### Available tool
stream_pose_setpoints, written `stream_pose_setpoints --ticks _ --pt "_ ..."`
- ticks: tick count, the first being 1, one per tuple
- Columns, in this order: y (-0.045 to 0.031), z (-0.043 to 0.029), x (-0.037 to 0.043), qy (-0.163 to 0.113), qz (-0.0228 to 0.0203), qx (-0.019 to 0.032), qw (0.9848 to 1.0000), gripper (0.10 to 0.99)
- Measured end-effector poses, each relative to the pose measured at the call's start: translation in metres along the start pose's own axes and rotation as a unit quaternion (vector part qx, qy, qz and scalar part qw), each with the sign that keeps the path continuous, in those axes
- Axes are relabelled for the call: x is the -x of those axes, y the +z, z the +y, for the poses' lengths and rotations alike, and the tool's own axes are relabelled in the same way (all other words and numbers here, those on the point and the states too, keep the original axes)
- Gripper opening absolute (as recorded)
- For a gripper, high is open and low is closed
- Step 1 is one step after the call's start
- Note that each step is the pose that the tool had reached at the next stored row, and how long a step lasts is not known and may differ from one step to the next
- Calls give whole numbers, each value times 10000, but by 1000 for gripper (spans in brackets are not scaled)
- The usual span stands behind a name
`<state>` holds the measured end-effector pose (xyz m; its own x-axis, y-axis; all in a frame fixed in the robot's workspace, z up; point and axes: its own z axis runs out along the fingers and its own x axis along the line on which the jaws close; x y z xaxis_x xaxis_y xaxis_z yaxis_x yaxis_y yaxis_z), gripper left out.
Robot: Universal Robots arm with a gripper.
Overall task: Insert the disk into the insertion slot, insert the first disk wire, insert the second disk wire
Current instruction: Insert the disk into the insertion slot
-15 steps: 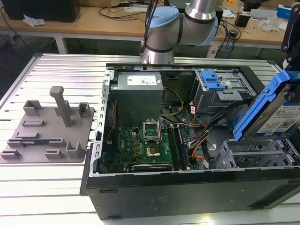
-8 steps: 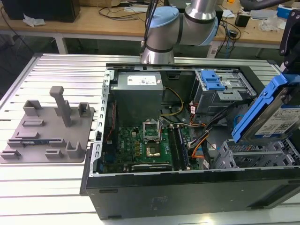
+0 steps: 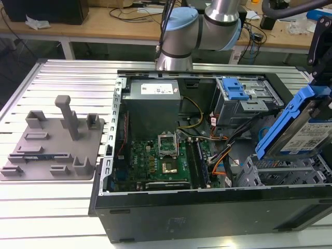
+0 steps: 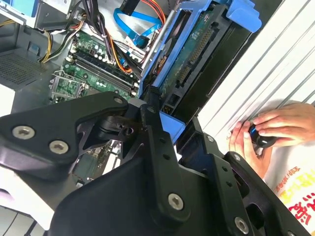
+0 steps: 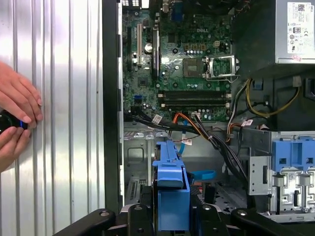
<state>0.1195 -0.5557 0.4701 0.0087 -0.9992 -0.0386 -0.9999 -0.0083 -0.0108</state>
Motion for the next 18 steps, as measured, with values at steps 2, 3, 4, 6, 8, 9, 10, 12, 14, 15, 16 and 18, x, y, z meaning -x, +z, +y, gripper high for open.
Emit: stream_pose_setpoints --ticks 2,3,4,6,8,9,10,12,14,15,16,18 --pt "2 0 0 1 -1 0 10000 369" --pt "1 1 0 1 -1 0 10000 369" --pt "2 1 0 1 -1 0 10000 369" --pt "7 2 1 0 -1 0 10000 369" --pt "16 3 0 0 0 0 10000 369" --pt "19 3 0 0 0 0 10000 369" --pt "21 3 0 0 0 0 10000 369" --pt "28 3 0 0 0 0 10000 369" --pt "34 3 -1 0 0 0 10000 369" --pt "39 3 -3 0 0 0 10000 369" --pt "42 3 -4 0 1 0 10000 369" --pt "49 3 -9 0 0 0 10000 369"
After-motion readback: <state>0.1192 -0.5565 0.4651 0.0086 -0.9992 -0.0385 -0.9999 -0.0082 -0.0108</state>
